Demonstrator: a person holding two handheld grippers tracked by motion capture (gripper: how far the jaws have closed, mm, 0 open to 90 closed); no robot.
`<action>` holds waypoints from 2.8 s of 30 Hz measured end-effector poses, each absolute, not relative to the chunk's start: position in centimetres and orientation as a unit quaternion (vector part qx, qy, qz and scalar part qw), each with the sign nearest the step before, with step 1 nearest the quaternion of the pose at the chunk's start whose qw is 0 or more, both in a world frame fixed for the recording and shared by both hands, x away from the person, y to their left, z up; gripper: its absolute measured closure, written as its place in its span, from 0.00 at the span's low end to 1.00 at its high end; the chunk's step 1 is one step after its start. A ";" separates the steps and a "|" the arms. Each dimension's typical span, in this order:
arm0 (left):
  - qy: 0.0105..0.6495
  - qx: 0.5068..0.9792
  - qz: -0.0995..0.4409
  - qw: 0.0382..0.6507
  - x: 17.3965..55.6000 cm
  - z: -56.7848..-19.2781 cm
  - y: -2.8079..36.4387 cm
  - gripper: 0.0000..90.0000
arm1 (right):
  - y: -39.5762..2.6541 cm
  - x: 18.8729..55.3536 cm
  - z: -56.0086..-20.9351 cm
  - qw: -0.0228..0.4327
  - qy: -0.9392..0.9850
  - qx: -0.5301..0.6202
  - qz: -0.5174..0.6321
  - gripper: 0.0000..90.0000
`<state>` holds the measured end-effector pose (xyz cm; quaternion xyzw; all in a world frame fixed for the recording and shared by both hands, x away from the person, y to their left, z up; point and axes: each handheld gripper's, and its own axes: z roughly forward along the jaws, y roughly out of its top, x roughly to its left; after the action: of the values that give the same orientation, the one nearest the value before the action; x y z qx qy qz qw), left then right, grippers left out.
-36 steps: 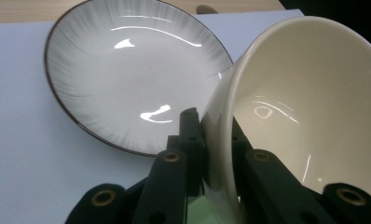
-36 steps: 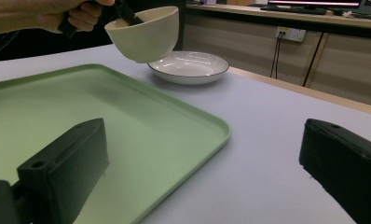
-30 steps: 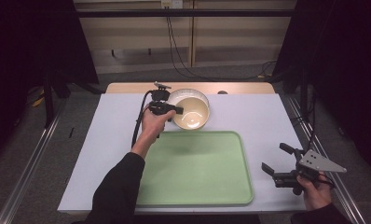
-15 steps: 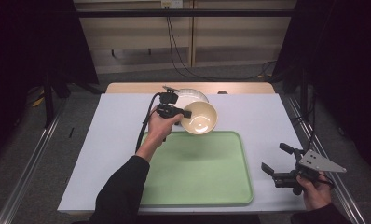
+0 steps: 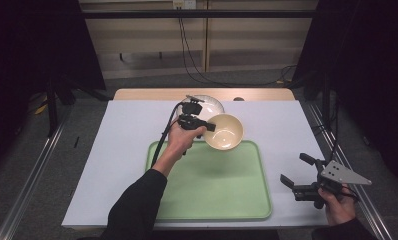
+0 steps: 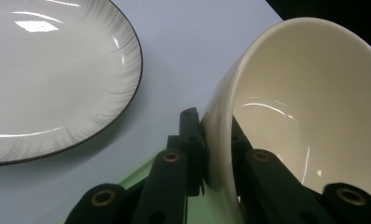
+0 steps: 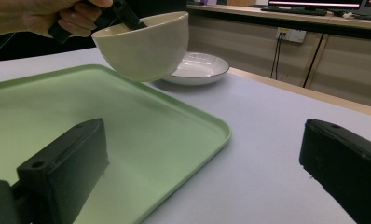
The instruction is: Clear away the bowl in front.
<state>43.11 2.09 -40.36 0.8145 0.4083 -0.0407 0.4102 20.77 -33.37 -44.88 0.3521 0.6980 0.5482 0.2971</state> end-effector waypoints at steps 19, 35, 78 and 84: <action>0.391 0.829 -0.068 0.395 42.7 -41.9 -2.8 0.93 | -33.4 20.8 -44.8 0.294 0.696 0.350 0.555 0.01; 0.389 0.845 -0.068 0.361 43.3 -43.8 -4.9 0.93 | -33.2 20.8 -45.1 0.295 0.701 0.347 0.549 0.01; 0.374 0.853 -0.055 0.360 43.0 -46.0 -6.3 0.77 | -33.2 20.8 -45.1 0.290 0.702 0.345 0.552 0.01; 0.351 0.861 -0.025 0.368 42.8 -45.9 -6.1 0.64 | -33.2 20.8 -45.0 0.289 0.701 0.346 0.553 0.01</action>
<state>42.80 -6.10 -45.90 0.8606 0.3511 -0.0255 0.3679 20.79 -33.25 -45.03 0.3459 0.7009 0.5526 0.2893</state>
